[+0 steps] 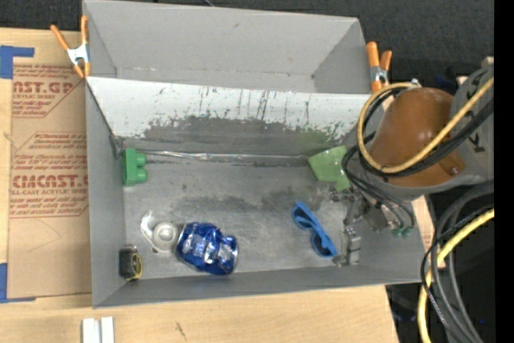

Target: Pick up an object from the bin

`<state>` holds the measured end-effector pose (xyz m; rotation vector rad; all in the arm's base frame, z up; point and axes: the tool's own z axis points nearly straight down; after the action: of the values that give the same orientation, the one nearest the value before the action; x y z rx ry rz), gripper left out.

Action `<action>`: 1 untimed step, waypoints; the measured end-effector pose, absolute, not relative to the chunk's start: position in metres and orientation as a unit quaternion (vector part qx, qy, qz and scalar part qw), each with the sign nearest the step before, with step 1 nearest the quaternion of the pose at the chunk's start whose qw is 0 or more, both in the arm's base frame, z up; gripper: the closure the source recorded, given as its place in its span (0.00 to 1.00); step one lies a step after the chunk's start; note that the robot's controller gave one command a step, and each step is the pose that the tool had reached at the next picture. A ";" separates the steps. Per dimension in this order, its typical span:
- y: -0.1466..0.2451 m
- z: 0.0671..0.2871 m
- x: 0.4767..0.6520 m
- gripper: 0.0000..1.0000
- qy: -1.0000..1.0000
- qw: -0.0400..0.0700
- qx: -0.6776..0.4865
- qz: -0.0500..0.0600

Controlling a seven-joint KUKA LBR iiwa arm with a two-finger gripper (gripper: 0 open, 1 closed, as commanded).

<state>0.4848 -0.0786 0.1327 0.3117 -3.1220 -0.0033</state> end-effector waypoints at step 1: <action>-0.050 0.128 0.498 0.00 -0.995 -0.001 0.104 -0.001</action>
Offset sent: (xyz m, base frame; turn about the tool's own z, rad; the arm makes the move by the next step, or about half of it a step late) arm 0.0129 0.0260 -0.0042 -0.0071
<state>0.4984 -0.0499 0.1278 0.3279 -3.1262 -0.0028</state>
